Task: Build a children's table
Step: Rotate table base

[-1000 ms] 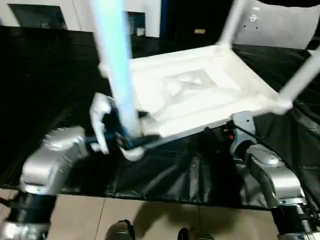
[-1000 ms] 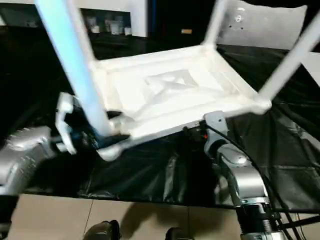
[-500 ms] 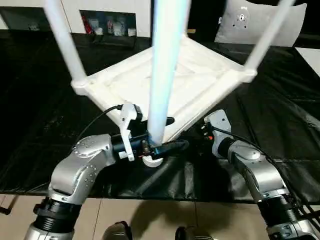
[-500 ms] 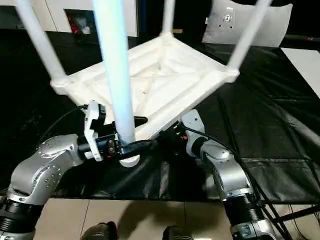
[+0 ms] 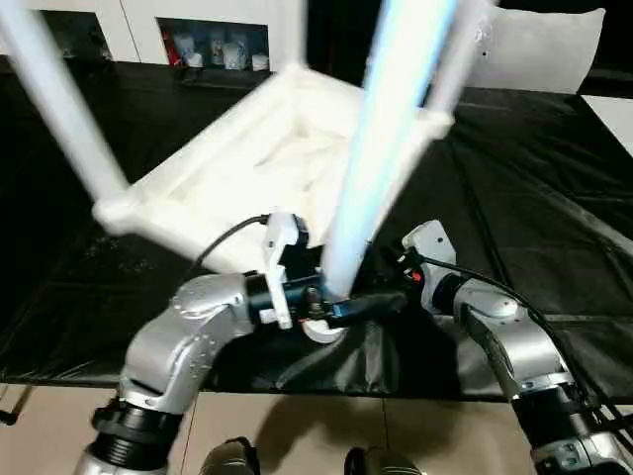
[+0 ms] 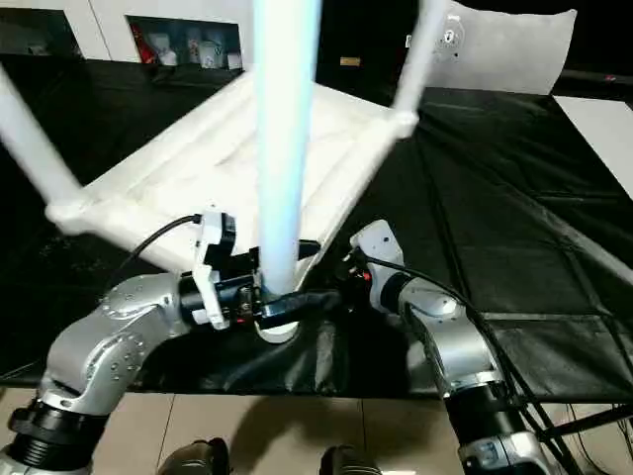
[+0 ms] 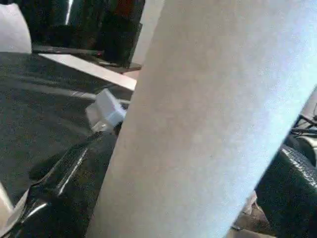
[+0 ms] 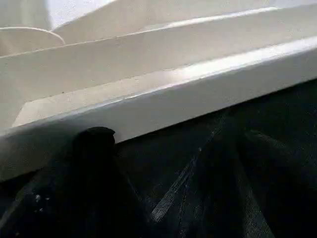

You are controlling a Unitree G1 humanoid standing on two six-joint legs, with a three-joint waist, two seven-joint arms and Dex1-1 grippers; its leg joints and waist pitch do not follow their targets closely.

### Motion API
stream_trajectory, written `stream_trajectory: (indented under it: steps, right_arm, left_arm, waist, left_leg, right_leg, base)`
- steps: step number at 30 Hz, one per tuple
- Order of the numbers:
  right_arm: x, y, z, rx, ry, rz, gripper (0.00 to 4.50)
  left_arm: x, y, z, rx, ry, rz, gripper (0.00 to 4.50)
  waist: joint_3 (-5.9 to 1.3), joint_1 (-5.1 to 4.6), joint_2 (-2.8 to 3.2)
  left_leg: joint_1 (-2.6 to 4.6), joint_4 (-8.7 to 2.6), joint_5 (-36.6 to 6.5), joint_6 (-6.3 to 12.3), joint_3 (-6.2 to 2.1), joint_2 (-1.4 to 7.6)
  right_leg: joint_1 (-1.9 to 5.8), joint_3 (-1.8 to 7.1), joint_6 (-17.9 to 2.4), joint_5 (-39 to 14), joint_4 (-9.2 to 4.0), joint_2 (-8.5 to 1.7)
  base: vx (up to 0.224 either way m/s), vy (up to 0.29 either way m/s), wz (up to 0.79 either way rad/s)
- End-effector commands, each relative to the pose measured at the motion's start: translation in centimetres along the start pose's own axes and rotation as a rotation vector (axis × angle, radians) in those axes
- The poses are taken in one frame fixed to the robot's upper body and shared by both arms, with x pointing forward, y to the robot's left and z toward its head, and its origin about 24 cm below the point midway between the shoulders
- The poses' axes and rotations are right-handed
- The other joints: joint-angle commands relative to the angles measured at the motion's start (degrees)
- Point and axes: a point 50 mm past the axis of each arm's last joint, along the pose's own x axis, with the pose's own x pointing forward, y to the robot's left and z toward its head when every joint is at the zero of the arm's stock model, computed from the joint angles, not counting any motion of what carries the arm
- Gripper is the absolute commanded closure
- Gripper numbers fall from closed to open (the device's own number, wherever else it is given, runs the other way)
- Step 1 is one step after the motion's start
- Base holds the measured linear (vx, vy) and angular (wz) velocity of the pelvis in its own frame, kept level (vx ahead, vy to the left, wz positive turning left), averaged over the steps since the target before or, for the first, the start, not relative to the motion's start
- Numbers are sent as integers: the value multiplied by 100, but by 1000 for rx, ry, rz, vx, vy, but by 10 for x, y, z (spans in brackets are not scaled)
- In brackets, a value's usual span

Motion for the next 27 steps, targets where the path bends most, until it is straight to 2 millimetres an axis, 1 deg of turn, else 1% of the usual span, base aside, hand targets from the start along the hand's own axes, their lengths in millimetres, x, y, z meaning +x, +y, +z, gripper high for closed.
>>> stream_trajectory:
  steps: [1,2,4,6,10,12,13,14,15,17,19,20,22,24,25,26,27]
  right_arm:
    - [19,22,28,-59,-115,106,0]
    - [19,22,28,-59,-115,102,0]
    - [21,21,29,-61,-117,91,0]
    - [23,19,30,-50,-121,84,0]
    - [22,15,27,-58,-116,60,0]
    - [20,5,22,-51,-91,-19,0]
    - [18,0,20,-44,-81,-57,0]
    - [15,-7,17,-37,-71,-100,0]
    - [14,-10,16,-34,-66,-118,0]
    - [6,-20,10,-33,-49,-179,0]
    - [-3,-28,6,-25,-43,-220,0]
    - [-11,-32,4,-22,-46,-239,0]
    - [-19,-36,3,-16,-56,-252,0]
    - [-29,-40,2,-17,-69,-263,0]
    - [-34,-42,3,-18,-76,-267,0]
    - [-39,-44,3,-17,-84,-270,0]
    - [-45,-45,4,-18,-92,-269,0]
  left_arm:
    - [27,-19,2,8,-15,-139,2]
    - [28,-18,2,11,-15,-137,2]
    - [29,-16,3,27,-19,-118,2]
    - [33,-12,8,52,-43,-91,2]
    - [38,-10,11,62,-67,-71,2]
    - [42,-1,14,102,-86,16,2]
    - [43,4,15,122,-94,67,2]
    - [43,11,16,148,-98,127,2]
    - [44,15,17,160,-98,154,2]
    - [42,26,17,208,-80,253,2]
    - [40,32,17,237,-65,311,2]
    - [38,34,18,254,-55,331,2]
    - [36,34,18,253,-48,327,2]
    - [32,32,16,258,-34,319,2]
    - [30,30,14,256,-24,301,2]
    - [26,29,12,261,-12,286,2]
    - [20,27,9,264,10,261,2]
  waist:
    - [-444,59,-21]
    - [-447,56,-32]
    - [-448,61,-25]
    - [-454,52,-25]
    - [-457,73,-21]
    - [-457,75,-10]
    - [-453,81,-11]
    - [-457,87,-10]
    - [-446,99,-21]
    - [-441,104,-1]
    - [-444,112,-19]
    - [-449,126,2]
    - [-452,160,-1]
    - [-433,182,35]
    - [-423,176,8]
    - [-417,178,28]
    - [-414,173,17]
  left_leg:
    - [135,-306,-668,269,-3,147]
    - [131,-304,-646,275,-4,147]
    - [137,-299,-627,289,-2,147]
    - [141,-293,-624,315,0,146]
    - [142,-288,-635,318,-2,158]
    - [138,-284,-617,329,-6,160]
    - [148,-283,-666,324,-3,154]
    - [155,-284,-710,304,-6,158]
    - [158,-294,-827,264,-7,158]
    - [149,-299,-889,212,-18,157]
    - [151,-296,-899,194,-20,150]
    - [159,-290,-882,187,-20,153]
    - [160,-287,-833,209,-19,156]
    - [155,-298,-880,234,-25,159]
    - [147,-307,-953,243,-29,156]
    - [151,-308,-984,251,-27,161]
    - [148,-314,-1015,260,-31,160]
  right_leg:
    - [305,167,-1395,56,-366,-320]
    - [306,167,-1397,72,-365,-323]
    - [303,170,-1398,113,-359,-321]
    - [299,167,-1423,151,-358,-320]
    - [303,170,-1435,190,-356,-324]
    - [306,168,-1452,280,-351,-324]
    - [294,169,-1431,222,-374,-313]
    - [298,168,-1429,163,-369,-324]
    - [297,167,-1377,-38,-401,-326]
    - [299,170,-1302,-137,-405,-335]
    - [301,174,-1228,-145,-413,-328]
    - [300,175,-1227,-102,-403,-329]
    - [299,175,-1242,32,-393,-327]
    - [285,169,-1291,109,-391,-321]
    - [298,166,-1272,23,-401,-320]
    - [291,170,-1274,-6,-404,-323]
    - [293,167,-1264,-96,-417,-327]
  base:
    - [0,0,0]
    - [0,0,0]
    - [0,0,0]
    - [0,0,0]
    - [0,0,0]
    - [0,0,0]
    - [0,0,0]
    - [0,0,0]
    - [0,0,0]
    - [0,0,0]
    - [0,0,0]
    - [0,0,0]
    - [0,0,0]
    - [0,0,0]
    - [0,0,0]
    - [0,0,0]
    - [0,0,0]
